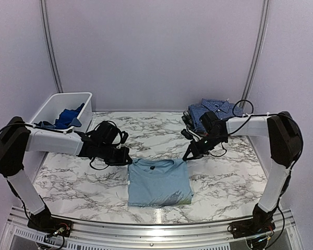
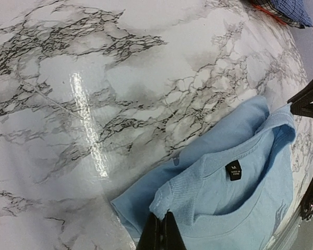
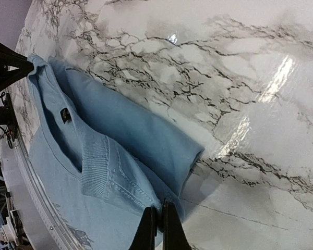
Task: Fold and stack the mixed laundry pile
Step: Smooth out the square-folded T-shirt at the center of the board.
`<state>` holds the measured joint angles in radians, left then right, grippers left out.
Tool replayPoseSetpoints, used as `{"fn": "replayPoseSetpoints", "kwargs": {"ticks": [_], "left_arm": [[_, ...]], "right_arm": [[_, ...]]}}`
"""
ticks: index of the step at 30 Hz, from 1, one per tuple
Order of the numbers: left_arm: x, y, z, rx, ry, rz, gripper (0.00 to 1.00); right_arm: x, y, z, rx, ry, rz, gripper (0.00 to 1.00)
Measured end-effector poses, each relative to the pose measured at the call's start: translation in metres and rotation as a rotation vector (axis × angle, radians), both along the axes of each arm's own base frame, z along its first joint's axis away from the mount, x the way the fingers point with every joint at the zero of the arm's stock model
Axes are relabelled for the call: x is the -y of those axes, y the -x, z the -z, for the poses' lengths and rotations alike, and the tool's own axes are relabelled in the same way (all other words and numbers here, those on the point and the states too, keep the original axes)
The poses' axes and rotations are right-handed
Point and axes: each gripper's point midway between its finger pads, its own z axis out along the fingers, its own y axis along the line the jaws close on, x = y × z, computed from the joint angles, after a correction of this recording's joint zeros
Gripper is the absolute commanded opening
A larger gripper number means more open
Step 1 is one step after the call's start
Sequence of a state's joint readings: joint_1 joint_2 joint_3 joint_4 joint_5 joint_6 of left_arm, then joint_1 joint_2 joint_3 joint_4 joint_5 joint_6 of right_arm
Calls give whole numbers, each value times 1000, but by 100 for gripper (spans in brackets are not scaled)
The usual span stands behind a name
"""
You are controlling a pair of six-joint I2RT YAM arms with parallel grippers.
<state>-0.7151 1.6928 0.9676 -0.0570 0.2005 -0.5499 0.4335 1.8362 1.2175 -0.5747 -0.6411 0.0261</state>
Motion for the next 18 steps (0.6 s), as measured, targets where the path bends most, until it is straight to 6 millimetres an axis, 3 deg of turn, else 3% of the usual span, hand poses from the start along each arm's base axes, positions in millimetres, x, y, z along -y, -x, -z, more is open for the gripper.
{"fn": "replayPoseSetpoints", "kwargs": {"ticks": [5,14,15,16,18], "left_arm": [[-6,-2,6,1,-27,-31,0],[-11,-7,-3,32,-31,-54,0],[-12,-8,-1,33,-37,-58,8],[-12,-9,2,31,-44,-63,20],[-13,-12,9,24,-65,-68,39]], "right_arm": [[0,0,17,-46,17,15,0],[-2,-14,5,1,18,39,0],[-3,-16,4,6,17,41,3],[-4,-19,4,11,16,45,19],[-5,-25,6,8,22,57,36]]}}
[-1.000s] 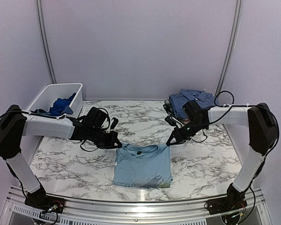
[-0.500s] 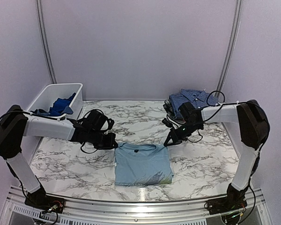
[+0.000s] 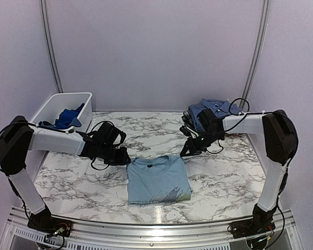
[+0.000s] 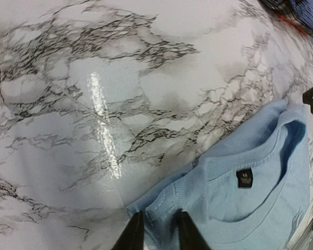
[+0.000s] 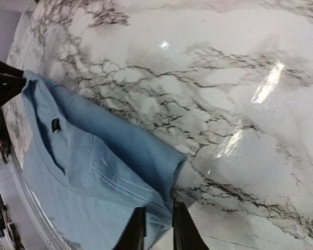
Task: Fold and stack the mixed laundry pile
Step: Smooth out the square-folded T-shirt at the center of the board.
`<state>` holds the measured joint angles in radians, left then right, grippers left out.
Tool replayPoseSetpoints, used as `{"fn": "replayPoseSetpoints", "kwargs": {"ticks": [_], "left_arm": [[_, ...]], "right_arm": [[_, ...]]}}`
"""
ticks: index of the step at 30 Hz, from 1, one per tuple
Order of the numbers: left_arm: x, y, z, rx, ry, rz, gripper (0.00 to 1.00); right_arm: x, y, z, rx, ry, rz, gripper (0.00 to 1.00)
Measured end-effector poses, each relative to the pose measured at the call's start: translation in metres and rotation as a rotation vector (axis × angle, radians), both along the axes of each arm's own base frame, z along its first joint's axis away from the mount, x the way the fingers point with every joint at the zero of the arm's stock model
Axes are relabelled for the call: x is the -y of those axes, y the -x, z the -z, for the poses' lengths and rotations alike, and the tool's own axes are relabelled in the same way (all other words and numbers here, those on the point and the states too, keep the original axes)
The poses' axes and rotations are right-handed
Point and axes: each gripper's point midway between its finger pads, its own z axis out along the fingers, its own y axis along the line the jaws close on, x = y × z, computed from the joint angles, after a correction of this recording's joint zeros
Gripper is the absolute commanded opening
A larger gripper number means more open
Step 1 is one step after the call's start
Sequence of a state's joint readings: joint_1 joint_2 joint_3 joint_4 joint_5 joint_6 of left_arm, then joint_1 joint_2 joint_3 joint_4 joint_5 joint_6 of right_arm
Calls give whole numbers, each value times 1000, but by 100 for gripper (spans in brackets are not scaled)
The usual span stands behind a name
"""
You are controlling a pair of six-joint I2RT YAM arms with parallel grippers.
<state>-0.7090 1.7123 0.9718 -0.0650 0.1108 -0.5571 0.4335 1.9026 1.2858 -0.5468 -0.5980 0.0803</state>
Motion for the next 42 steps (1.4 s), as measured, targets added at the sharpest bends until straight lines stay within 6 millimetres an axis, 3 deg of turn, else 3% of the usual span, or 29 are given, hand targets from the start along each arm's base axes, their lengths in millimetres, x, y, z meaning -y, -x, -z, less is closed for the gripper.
{"fn": "replayPoseSetpoints", "kwargs": {"ticks": [3,6,8,10,13,15,17,20,24,27,29,31,34,37,40,42], "left_arm": [[-5,-3,10,-16,-32,-24,62],[-11,-5,3,6,-45,-45,75],[-16,-4,-13,40,-34,-53,78],[-19,-1,-35,84,-3,-54,78],[-18,4,-64,139,51,-36,75],[-9,8,-73,149,90,-2,69],[3,14,-70,135,125,42,64],[22,21,-50,82,160,92,56],[37,22,-10,-11,173,98,51],[34,17,23,-75,147,69,51],[35,6,23,-73,168,55,52],[31,-8,21,-58,170,26,56],[15,-28,21,-36,138,-21,72],[4,-38,7,17,97,-16,80],[13,-36,-33,128,60,61,83],[33,-26,-70,238,45,144,83]], "right_arm": [[2,-6,7,2,28,18,42],[6,-7,-1,24,46,28,40],[7,-7,-20,64,32,32,33],[5,-3,-55,130,-22,30,28],[-1,7,-81,175,-79,6,24],[-14,17,-90,182,-127,-33,24],[-30,26,-82,152,-157,-79,23],[-45,35,-49,62,-172,-113,23],[-47,34,-2,-51,-169,-100,22],[-42,27,25,-101,-160,-73,23],[-37,21,38,-131,-164,-51,26],[-36,13,37,-142,-182,-37,29],[-37,-7,26,-101,-184,-17,36],[-37,-27,4,-40,-171,2,43],[-34,-37,-43,59,-170,17,47],[-29,-35,-78,128,-179,24,49]]}}
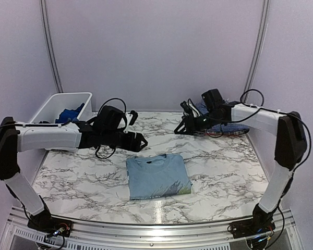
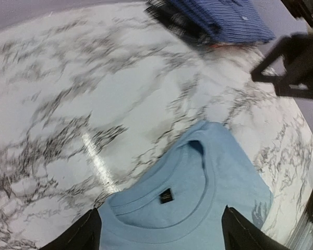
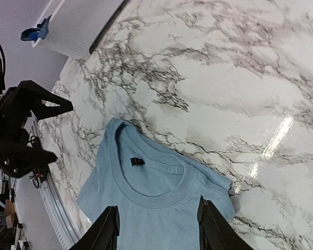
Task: Fold and stack the mixed laundry pile
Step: Smooth out the square-folded T-shirt at the center of the board.
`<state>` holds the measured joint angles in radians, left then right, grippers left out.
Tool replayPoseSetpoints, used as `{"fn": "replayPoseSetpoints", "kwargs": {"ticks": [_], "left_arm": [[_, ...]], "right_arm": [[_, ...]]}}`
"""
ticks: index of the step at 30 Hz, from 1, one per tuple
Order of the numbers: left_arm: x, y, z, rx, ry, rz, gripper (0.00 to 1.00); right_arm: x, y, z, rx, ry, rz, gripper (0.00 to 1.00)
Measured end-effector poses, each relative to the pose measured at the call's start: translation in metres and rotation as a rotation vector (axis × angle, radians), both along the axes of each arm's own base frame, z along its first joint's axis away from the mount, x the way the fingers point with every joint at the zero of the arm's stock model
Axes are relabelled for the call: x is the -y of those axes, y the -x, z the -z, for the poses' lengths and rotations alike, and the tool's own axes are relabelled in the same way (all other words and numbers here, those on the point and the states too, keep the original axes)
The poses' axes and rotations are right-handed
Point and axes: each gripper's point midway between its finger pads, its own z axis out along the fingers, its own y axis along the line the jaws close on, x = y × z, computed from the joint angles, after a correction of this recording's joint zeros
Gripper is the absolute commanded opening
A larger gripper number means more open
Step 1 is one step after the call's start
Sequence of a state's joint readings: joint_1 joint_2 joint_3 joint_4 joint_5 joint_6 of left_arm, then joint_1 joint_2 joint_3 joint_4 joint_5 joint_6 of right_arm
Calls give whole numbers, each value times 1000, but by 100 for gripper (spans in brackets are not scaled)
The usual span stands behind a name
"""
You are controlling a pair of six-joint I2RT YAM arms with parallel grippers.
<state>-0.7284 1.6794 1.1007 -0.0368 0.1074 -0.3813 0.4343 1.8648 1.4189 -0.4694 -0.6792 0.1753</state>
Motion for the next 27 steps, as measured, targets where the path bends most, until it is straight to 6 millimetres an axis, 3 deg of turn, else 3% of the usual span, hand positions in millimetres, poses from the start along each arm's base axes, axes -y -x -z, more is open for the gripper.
{"fn": "replayPoseSetpoints", "kwargs": {"ticks": [4,6,9,14,17,22,27], "left_arm": [[58,44,-55,207,-30,188,82],[80,67,-58,256,-60,269,81],[112,100,-47,306,-131,389,76],[173,147,-5,407,-280,613,63],[197,166,18,433,-325,705,60],[216,167,50,449,-383,771,54],[217,163,81,433,-436,804,45]], "right_arm": [[17,18,-70,132,-40,37,51],[32,30,-78,134,-50,69,52],[63,47,-59,62,-47,143,52],[111,82,9,-170,-17,283,52],[124,97,23,-234,-26,326,52],[137,108,25,-271,-74,381,53],[137,114,28,-293,-103,389,55]]}}
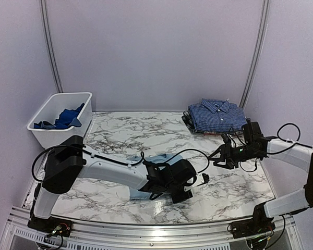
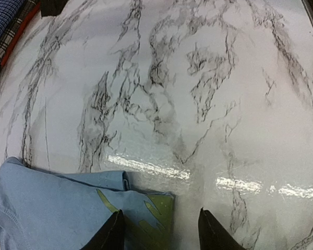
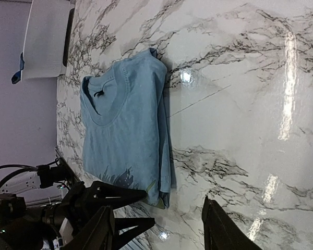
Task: Fold and stack the mixed laundry pile
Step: Pick up the square-folded T-shirt from the center of the board.
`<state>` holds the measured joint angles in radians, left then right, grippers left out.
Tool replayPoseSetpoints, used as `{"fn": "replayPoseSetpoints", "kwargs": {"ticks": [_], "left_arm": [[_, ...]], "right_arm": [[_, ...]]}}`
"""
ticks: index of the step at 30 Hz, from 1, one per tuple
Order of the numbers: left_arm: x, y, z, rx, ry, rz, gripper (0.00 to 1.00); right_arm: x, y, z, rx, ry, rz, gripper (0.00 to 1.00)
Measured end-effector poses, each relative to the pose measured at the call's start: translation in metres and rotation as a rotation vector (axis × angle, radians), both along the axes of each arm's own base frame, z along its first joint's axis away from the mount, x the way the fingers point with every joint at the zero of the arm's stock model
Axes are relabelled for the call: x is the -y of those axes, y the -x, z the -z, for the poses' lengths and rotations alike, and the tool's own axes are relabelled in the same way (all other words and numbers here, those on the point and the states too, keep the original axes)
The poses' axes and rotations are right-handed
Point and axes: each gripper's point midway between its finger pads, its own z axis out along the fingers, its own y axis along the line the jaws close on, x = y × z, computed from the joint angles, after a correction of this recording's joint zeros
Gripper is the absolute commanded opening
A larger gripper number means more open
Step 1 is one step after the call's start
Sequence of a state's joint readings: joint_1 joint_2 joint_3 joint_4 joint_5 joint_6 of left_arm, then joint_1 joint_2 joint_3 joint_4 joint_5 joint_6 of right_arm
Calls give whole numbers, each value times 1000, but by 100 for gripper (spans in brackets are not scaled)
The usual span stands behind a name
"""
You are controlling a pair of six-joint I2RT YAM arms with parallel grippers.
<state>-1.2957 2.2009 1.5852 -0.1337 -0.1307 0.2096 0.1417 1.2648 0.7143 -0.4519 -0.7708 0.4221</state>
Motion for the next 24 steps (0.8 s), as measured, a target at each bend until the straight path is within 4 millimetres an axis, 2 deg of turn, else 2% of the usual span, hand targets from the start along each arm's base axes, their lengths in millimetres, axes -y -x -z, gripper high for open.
{"fn": "replayPoseSetpoints", "kwargs": {"ticks": [3,4,6,9,13,16,24], "left_arm": [[-3,-2,20,-11,-33,-6,33],[-4,-2,24,-15,-38,-10,27],[-2,-5,24,-15,-31,-14,17],[-3,-8,23,-28,-22,-26,10],[0,-12,15,-61,25,-39,6],[-1,-15,6,-81,62,-48,6],[7,-22,-23,-80,158,-57,6]], "right_arm": [[-1,4,5,-20,-14,2,56],[-1,5,6,-26,-19,4,58],[-3,9,11,-44,-41,9,62],[-5,18,24,-86,-79,24,70],[-14,36,44,-169,-136,34,77],[-27,45,53,-216,-165,16,79],[-61,37,51,-257,-252,0,81]]}}
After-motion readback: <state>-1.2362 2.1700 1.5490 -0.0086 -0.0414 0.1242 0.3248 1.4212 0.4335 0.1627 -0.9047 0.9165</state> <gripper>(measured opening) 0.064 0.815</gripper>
